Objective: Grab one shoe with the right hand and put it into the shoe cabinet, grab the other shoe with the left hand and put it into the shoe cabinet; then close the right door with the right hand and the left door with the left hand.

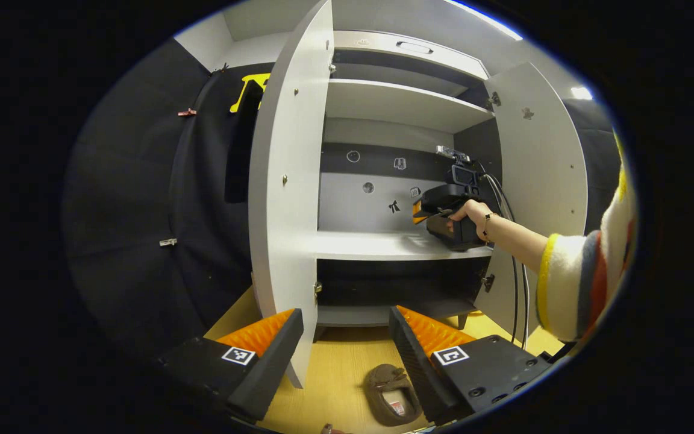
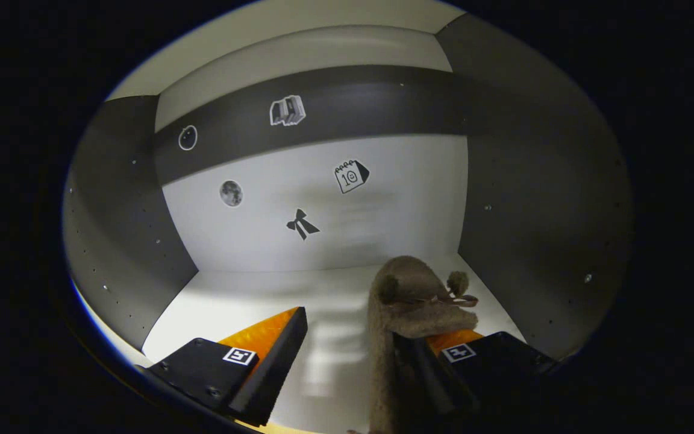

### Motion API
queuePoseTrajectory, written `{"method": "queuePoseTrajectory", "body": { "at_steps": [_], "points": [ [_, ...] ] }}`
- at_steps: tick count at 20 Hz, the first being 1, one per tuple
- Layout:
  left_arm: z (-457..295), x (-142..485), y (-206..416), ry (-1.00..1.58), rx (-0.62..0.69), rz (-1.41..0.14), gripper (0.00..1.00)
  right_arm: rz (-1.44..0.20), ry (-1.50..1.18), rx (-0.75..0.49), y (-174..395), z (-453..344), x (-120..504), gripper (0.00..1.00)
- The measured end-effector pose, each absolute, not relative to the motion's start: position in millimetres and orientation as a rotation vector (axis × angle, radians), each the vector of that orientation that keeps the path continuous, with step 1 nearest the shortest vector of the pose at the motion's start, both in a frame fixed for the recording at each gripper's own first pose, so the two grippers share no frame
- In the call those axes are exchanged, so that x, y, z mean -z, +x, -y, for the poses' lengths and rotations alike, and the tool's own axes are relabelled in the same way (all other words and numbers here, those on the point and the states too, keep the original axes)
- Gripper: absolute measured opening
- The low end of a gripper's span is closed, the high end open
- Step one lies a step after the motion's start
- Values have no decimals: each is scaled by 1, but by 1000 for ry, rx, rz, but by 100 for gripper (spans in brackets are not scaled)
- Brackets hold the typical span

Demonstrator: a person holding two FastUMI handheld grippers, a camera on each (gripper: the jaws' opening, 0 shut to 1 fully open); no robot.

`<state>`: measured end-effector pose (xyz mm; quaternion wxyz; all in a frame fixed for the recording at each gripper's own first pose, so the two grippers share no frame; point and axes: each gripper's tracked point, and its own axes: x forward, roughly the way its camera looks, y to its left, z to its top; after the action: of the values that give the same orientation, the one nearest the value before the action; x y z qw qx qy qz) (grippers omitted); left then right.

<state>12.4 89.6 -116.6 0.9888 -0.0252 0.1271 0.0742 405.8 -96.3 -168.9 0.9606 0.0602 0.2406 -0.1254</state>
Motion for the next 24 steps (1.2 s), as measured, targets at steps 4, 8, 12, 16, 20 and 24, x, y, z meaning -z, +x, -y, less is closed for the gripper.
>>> {"method": "queuePoseTrajectory", "body": {
  "at_steps": [4, 8, 12, 16, 20, 24],
  "points": [
    [-83, 119, 9, -63, -133, -256, 92, -502, 89, 234, 383, 89, 160, 96],
    [-75, 119, 5, -58, -109, -257, 92, -420, 20, 207, 351, 80, 115, 96],
    [-62, 125, -1, -70, -66, -258, 92, -326, 36, 131, 293, 58, 74, 97],
    [-44, 150, -5, -99, -6, -292, 92, -269, 89, 97, 219, 47, 70, 96],
    [-32, 192, -8, -130, 21, -332, 93, -228, 144, 92, 158, 41, 83, 98],
    [-23, 251, -17, -134, 28, -416, 93, -217, 113, 123, 109, 47, 105, 100]
  ]
}}
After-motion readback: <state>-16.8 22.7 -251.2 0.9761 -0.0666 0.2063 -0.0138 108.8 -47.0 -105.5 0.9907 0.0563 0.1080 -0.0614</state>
